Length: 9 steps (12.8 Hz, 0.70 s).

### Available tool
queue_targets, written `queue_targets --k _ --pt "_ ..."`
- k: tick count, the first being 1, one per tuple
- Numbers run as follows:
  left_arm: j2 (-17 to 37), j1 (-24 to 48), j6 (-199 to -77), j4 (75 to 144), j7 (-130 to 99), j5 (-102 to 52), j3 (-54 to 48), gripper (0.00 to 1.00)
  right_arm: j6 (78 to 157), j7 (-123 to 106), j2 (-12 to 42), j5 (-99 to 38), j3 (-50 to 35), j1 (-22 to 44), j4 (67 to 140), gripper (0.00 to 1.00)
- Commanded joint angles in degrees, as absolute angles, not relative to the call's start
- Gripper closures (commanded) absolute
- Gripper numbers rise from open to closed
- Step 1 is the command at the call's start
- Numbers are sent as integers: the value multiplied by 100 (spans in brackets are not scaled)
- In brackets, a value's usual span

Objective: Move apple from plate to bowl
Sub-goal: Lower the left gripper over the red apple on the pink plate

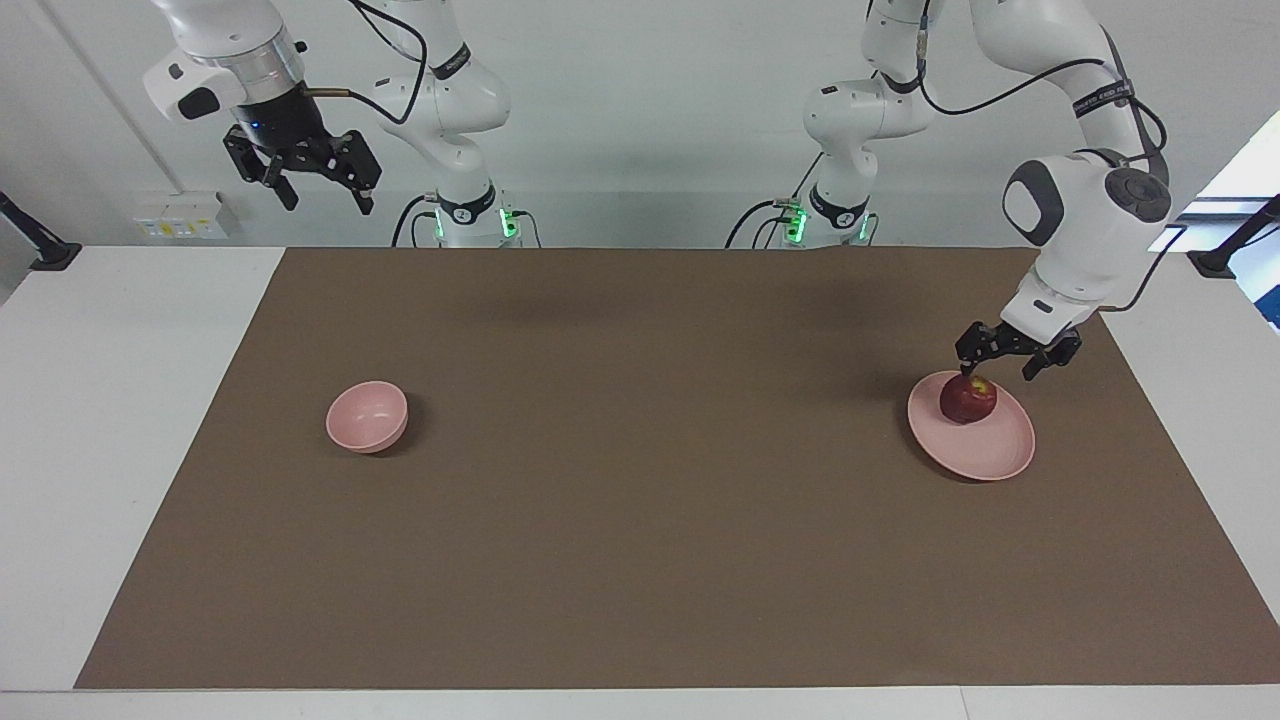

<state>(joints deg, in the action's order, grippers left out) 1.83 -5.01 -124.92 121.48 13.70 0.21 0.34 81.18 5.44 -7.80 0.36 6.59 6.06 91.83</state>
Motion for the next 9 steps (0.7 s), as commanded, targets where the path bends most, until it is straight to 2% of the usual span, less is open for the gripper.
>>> queue_targets --k 1,4,6,9 --pt "167 -606 -12822 12357 1503 -280 -9 0 8139 378 -888 -18 694 589 9325 0" --pt "298 -624 -13463 12665 1503 -290 -9 0 8147 378 -896 -18 694 589 9325 0" --pt "500 -642 -13622 12665 1494 -290 -9 0 8147 378 -896 -18 694 589 9334 0" --pt "527 -633 -13790 12832 1433 -290 -9 0 8147 378 -896 -18 694 589 9343 0"
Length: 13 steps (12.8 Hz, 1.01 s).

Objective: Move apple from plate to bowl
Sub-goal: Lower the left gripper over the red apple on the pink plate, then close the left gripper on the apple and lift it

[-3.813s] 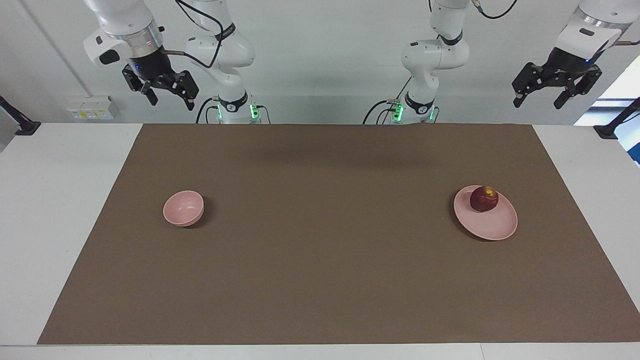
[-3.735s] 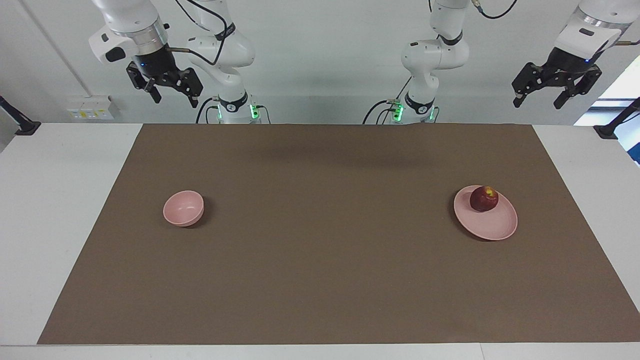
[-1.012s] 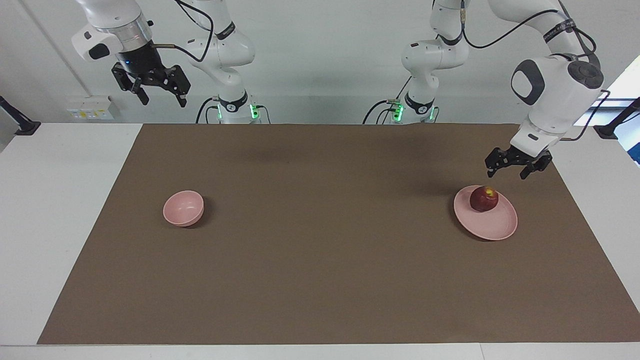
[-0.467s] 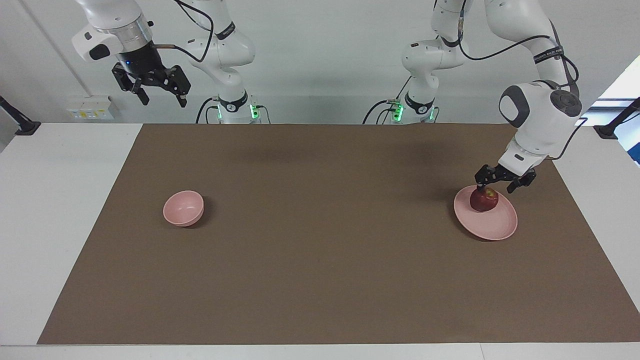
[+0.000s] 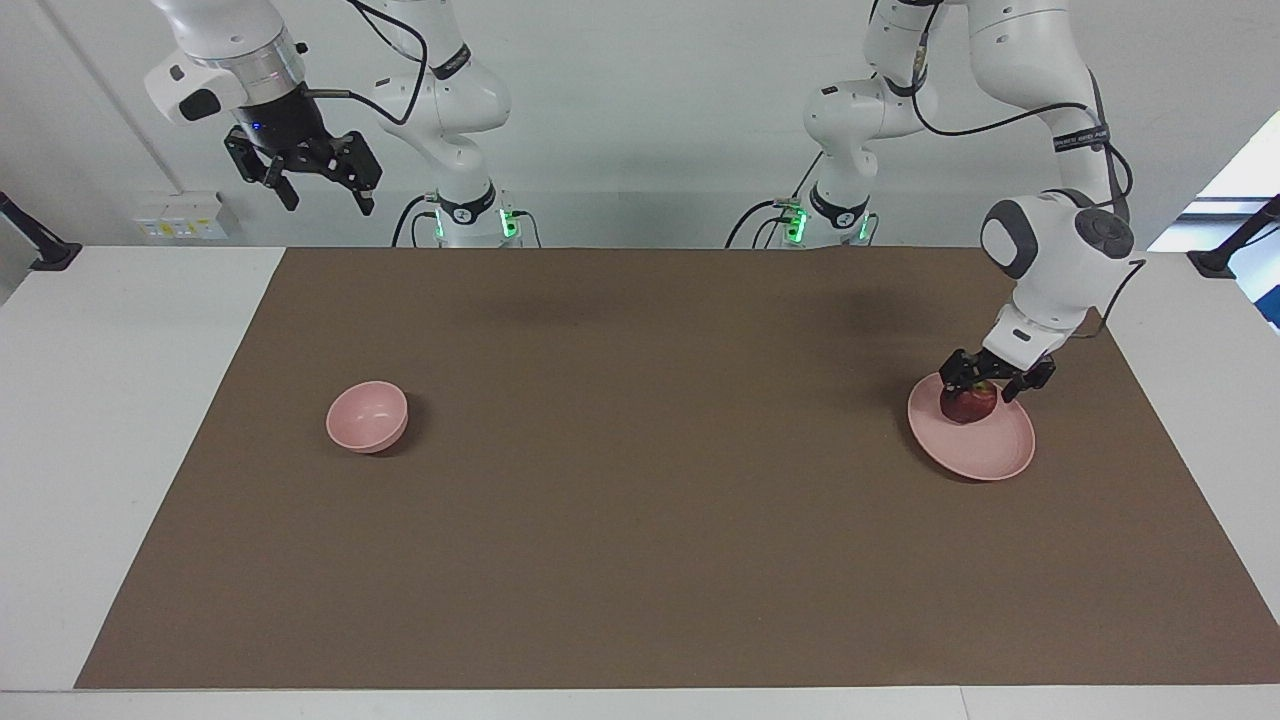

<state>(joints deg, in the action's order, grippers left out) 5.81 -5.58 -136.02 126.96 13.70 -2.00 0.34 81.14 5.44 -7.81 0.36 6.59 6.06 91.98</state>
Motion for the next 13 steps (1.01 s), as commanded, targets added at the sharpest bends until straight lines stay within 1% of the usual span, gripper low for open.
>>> queue_targets --k 1,2,3,5,7,10,11,13 --pt "527 -633 -13781 12832 1372 -290 -9 0 8147 378 -896 -18 694 589 9343 0" --pt "527 -615 -13755 12832 1249 -290 -9 0 8147 378 -896 -18 694 589 9343 0" --pt "527 -589 -13711 12823 1178 -290 -9 16 8147 378 -896 -18 694 589 9343 0" --pt "536 -554 -13693 12779 1160 -290 -9 60 8147 378 -896 -18 694 589 9334 0" --pt "545 -545 -13685 12753 1169 -281 -9 100 8147 378 -896 -18 694 589 9343 0" --pt "466 -536 -13580 12394 1248 -281 -17 100 8148 369 -888 -9 694 589 9308 0" --pt "448 -527 -13327 12158 1187 -281 -70 100 8147 369 -862 -17 686 589 9290 0" --pt "230 -449 -12528 11744 1195 -281 -158 100 8156 195 -870 -18 659 606 9290 0"
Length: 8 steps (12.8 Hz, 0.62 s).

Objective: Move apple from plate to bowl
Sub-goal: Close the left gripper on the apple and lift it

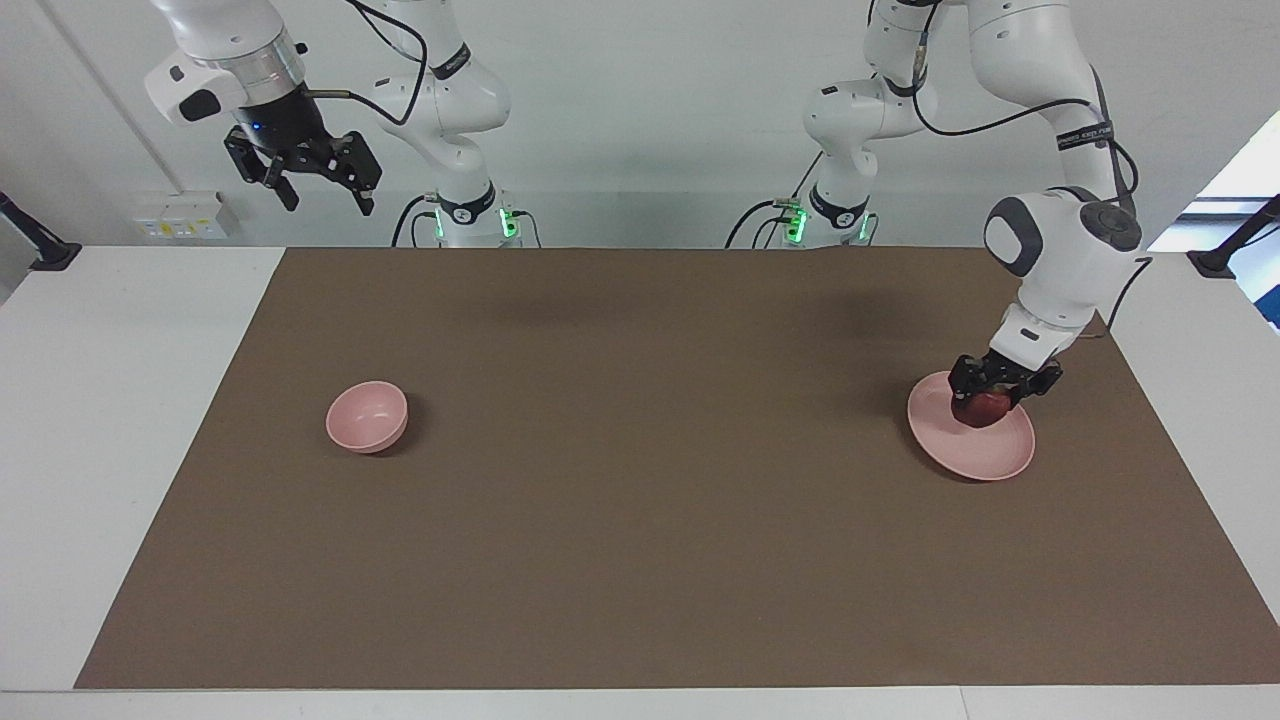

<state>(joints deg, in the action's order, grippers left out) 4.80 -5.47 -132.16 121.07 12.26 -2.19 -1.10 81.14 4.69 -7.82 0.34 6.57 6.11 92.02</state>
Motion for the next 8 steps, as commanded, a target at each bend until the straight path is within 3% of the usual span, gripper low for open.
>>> queue_targets --k 1,4,8 --pt "89 -379 -12168 11620 1204 -299 -176 100 8174 72 -879 -78 659 598 9316 0" --pt "-297 33 -11866 11584 1187 -1262 -246 100 8191 -9 -870 -325 677 580 9334 0" --pt "-378 745 -11786 11601 854 -2746 -281 100 8209 -411 -835 -851 694 422 9422 0"
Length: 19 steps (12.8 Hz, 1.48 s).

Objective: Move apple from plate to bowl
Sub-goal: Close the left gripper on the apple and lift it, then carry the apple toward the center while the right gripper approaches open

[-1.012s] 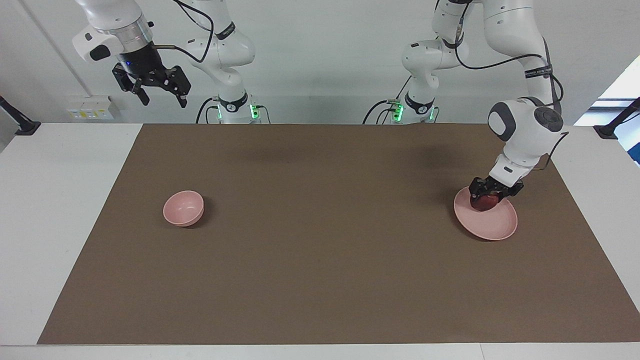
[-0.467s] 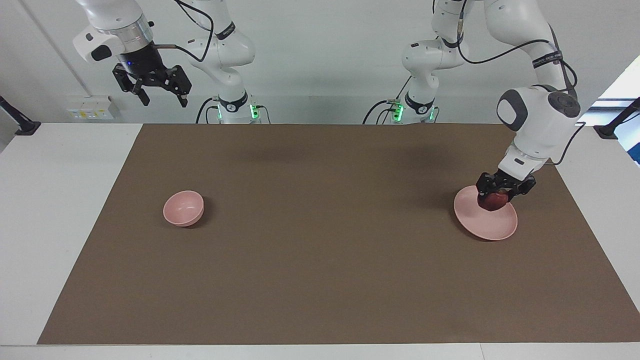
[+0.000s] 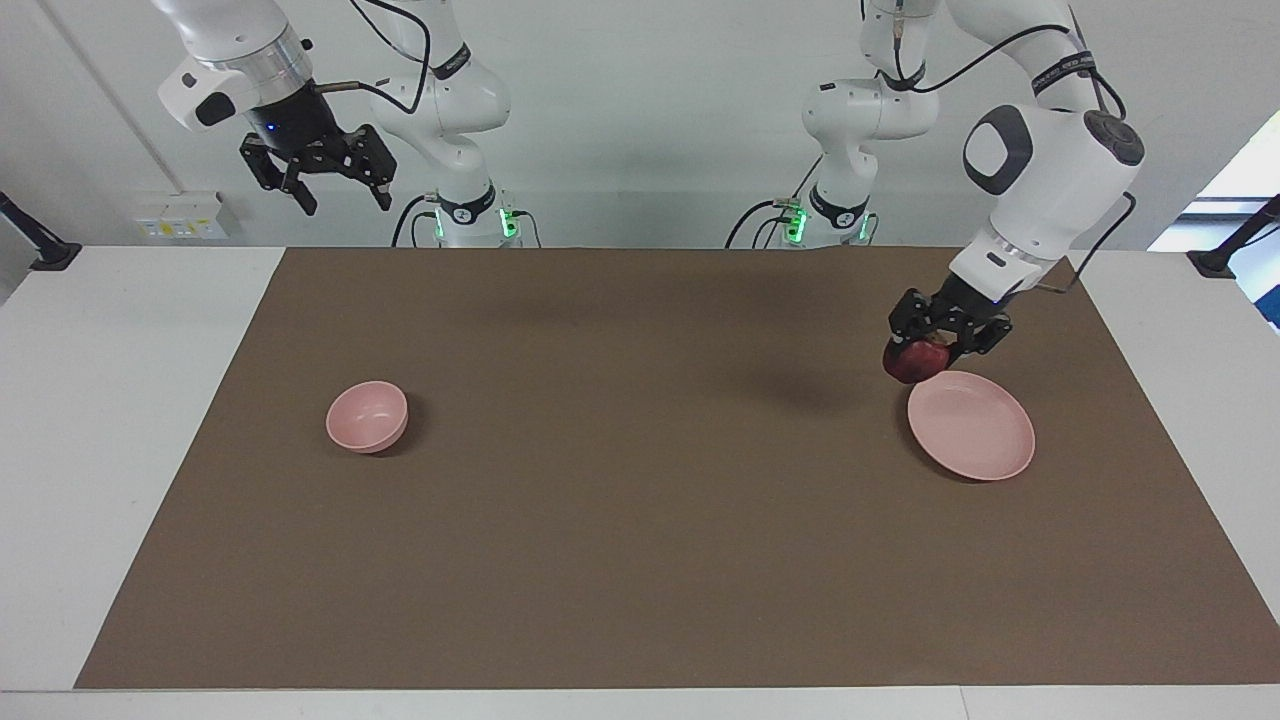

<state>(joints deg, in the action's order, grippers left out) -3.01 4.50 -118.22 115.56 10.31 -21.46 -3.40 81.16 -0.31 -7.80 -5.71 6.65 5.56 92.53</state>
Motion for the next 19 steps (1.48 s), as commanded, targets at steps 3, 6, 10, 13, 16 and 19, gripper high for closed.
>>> queue_targets --k 3,6,10,13,16,19 --pt "-387 870 -12214 11645 686 -4038 -727 100 8655 -615 -809 -1492 694 264 9824 0" --pt "-422 879 -13171 11707 677 -5138 -1386 100 8911 -589 -572 -2142 694 255 9914 0" --pt "-457 879 -14235 11716 685 -6483 -2379 100 9482 -1278 -562 -2697 677 360 10133 0" --pt "-457 870 -14905 11698 738 -7398 -2872 100 9878 -2405 -703 -2725 624 536 10414 0" --pt "-422 870 -14994 11646 939 -8040 -2892 100 10046 -3975 -756 -2961 624 536 10652 0" --pt "-457 870 -14994 11663 1309 -8516 -2909 100 10090 -4147 -712 -3014 624 545 10696 0"
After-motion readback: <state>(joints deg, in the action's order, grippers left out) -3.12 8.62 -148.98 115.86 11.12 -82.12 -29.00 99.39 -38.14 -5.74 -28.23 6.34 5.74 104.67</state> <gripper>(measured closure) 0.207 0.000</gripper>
